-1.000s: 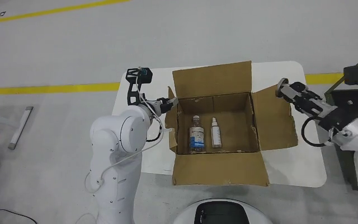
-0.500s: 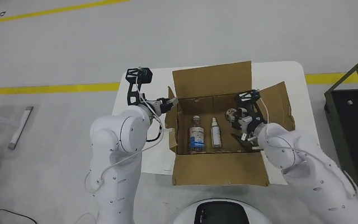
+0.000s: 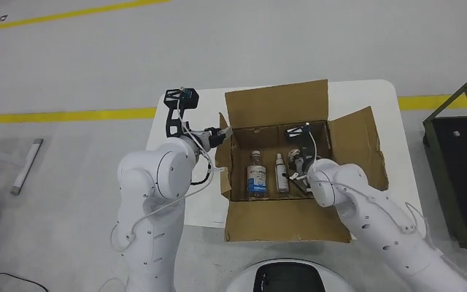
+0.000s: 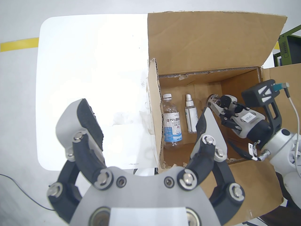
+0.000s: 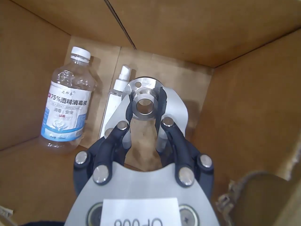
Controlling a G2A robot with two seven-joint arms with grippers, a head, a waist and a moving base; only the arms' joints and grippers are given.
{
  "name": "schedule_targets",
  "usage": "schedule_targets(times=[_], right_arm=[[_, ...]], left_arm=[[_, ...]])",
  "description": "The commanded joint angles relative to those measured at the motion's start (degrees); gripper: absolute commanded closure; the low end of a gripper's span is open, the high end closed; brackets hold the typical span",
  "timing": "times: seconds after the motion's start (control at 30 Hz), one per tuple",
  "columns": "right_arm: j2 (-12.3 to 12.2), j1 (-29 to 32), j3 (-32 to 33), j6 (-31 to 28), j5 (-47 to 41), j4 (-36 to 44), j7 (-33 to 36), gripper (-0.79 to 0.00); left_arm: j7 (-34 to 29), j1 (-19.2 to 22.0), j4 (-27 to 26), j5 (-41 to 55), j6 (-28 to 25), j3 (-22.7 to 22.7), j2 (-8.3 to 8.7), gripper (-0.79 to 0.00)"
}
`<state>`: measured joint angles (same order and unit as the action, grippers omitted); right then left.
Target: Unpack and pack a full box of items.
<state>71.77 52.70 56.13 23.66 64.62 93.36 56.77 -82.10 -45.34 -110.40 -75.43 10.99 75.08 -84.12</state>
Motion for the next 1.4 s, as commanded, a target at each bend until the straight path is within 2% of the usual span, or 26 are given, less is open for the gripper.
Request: schedule_targets(times=[0.0,0.1,0.13,0.27,0.4,0.5,0.6,0.73,0.83,0.9,1.0,1.2,1.37], right_arm=[[0.4,-0.6,-0.8,0.2,0.0,-1.5,0.1,0.0],[0.8,-1.3,-1.4,0.1,-0.3,-3.6,-0.2,-0.009],[1.0,-1.5,-1.6,0.1,-0.4,-4.0,-0.2,-0.055],[1.4,-2.0,-1.8,-0.3,-0.4,-5.4,0.1,-0.095],[1.7,-2.1,-1.6,-0.4,-0.9,-6.0,0.5,-0.222],[1.8,-1.9,-1.4,-0.5,-0.5,-6.2,0.6,-0.243],[1.9,-1.7,-0.9,-0.9,-0.4,-6.2,0.6,-0.308],[2.0,-1.1,0.2,-1.2,-0.9,-4.5,0.7,-0.323],[1.8,0.0,2.1,-2.2,-2.7,-0.2,0.6,-0.311],[1.5,1.5,4.3,-3.1,-4.2,4.1,-0.1,-0.252],[0.8,5.1,9.6,-6.8,-7.1,13.1,-4.2,0.0],[-0.6,13.3,23.6,-12.9,-11.2,27.5,-14.9,0.0],[-1.5,20.6,36.1,-14.9,-10.3,32.7,-20.1,0.0]], left_arm=[[0.0,0.0,0.0,0.0,0.0,0.0,0.0,-0.785],[0.0,0.0,0.0,0.0,0.0,0.0,0.0,-0.785],[0.0,0.0,0.0,0.0,0.0,0.0,0.0,-0.785],[0.0,0.0,0.0,0.0,0.0,0.0,0.0,-0.785],[0.0,0.0,0.0,0.0,0.0,0.0,0.0,-0.785],[0.0,0.0,0.0,0.0,0.0,0.0,0.0,-0.785],[0.0,0.0,0.0,0.0,0.0,0.0,0.0,-0.785],[0.0,0.0,0.0,0.0,0.0,0.0,0.0,-0.785],[0.0,0.0,0.0,0.0,0.0,0.0,0.0,-0.785],[0.0,0.0,0.0,0.0,0.0,0.0,0.0,-0.785],[0.0,0.0,0.0,0.0,0.0,0.0,0.0,-0.785],[0.0,0.0,0.0,0.0,0.0,0.0,0.0,-0.785],[0.0,0.0,0.0,0.0,0.0,0.0,0.0,-0.785]])
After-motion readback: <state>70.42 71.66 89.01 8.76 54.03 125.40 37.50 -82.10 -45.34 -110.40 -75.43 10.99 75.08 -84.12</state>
